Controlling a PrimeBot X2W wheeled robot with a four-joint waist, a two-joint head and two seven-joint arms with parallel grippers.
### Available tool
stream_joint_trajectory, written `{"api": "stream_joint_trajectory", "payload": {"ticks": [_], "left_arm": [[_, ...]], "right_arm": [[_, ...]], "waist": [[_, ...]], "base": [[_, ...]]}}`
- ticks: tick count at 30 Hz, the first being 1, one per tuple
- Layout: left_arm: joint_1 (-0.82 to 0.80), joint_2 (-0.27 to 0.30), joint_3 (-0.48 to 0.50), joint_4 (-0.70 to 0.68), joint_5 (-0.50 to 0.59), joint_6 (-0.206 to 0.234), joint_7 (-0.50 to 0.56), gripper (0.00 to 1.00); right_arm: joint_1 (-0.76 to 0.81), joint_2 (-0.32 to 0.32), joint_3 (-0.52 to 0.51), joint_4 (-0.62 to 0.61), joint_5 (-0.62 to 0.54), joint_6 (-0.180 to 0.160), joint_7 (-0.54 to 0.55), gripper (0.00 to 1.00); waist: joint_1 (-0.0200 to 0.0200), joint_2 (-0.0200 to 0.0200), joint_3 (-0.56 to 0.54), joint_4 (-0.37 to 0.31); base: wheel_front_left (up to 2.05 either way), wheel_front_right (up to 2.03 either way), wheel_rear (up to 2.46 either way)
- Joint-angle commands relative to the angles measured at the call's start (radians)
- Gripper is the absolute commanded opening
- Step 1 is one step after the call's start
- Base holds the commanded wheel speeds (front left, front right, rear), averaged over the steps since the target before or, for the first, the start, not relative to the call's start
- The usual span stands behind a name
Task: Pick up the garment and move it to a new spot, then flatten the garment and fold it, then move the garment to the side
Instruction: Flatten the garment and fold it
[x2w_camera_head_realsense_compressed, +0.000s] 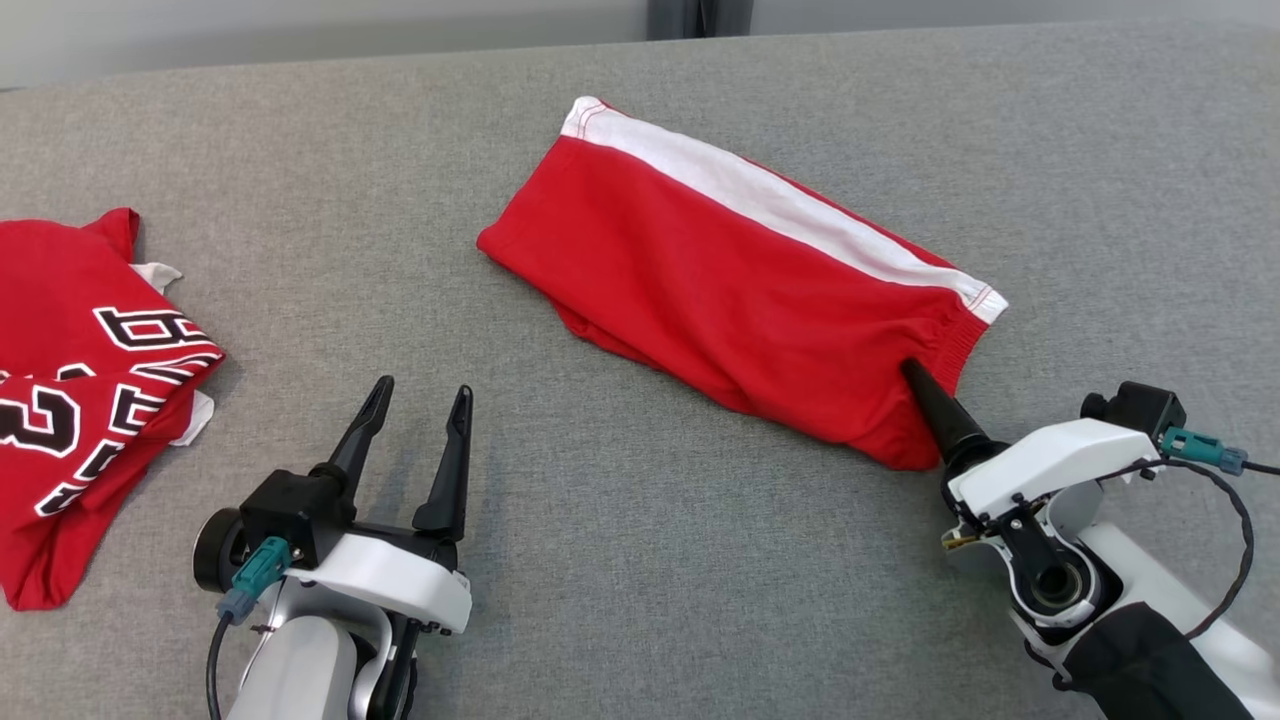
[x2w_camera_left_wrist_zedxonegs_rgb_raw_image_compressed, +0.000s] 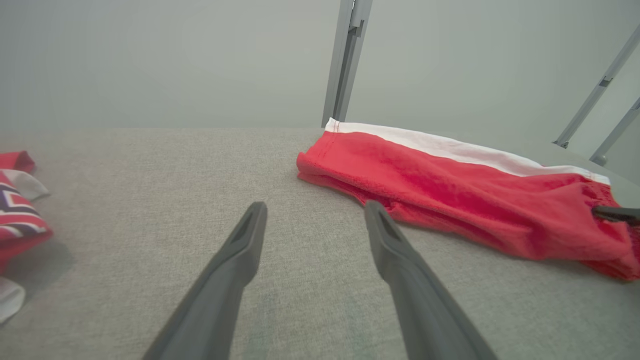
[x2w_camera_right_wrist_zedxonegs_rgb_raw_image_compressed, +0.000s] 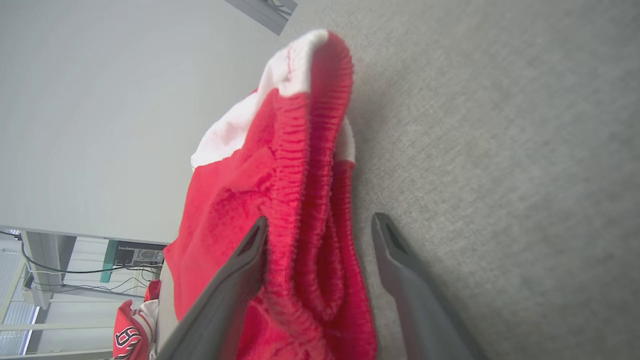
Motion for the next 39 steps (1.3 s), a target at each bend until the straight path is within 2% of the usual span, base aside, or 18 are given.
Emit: {"api": "stream_joint_trajectory", "payload": {"ticks": [1,13,14,15,16,17,25,39], "left_arm": [[-0.019,0.006,0.0,-0.004,0.004,-0.007,-0.003,1.0],[-0.03,0.008,0.005,-0.004,-0.002,0.0,-0.003,1.0],[-0.03,0.008,0.006,-0.004,-0.003,0.0,-0.003,1.0],[-0.029,0.008,0.006,-0.003,-0.003,0.0,-0.003,1.0],[-0.029,0.007,0.006,-0.003,-0.004,0.001,-0.003,1.0],[-0.029,0.007,0.006,-0.003,-0.004,0.002,-0.003,1.0],[-0.022,0.0,0.005,0.002,-0.009,0.002,-0.003,1.0],[-0.04,-0.015,-0.007,0.018,-0.033,-0.006,-0.003,1.0]], "right_arm": [[0.006,0.025,0.005,0.003,0.014,0.003,0.014,1.0],[0.0,0.066,0.019,-0.019,0.01,0.005,0.022,1.0],[0.002,0.066,0.019,-0.02,0.011,0.005,0.023,0.95],[0.004,0.065,0.019,-0.02,0.011,0.005,0.025,0.53],[0.006,0.064,0.021,-0.02,0.009,0.005,0.028,0.16],[0.006,0.062,0.022,-0.019,0.007,0.005,0.029,0.0],[-0.012,0.01,0.055,-0.008,-0.021,0.003,0.078,0.0],[-0.089,-0.194,0.222,-0.04,-0.124,0.001,0.286,0.0]], "waist": [[0.0,-0.0001,0.007,0.007],[0.0,-0.0001,0.02,0.034],[0.0,-0.0001,0.019,0.035],[0.0,-0.0001,0.018,0.036],[0.0,-0.0001,0.018,0.036],[0.0,-0.0001,0.017,0.036],[0.0,-0.0001,0.001,0.025],[0.0,-0.0001,-0.013,0.052]], "base": [[0.0,0.0,0.0],[0.0,0.0,0.0],[0.0,0.0,0.0],[0.0,0.0,0.0],[0.0,0.0,0.0],[0.0,0.0,0.0],[0.0,0.0,0.0],[0.0,0.0,0.0]]}}
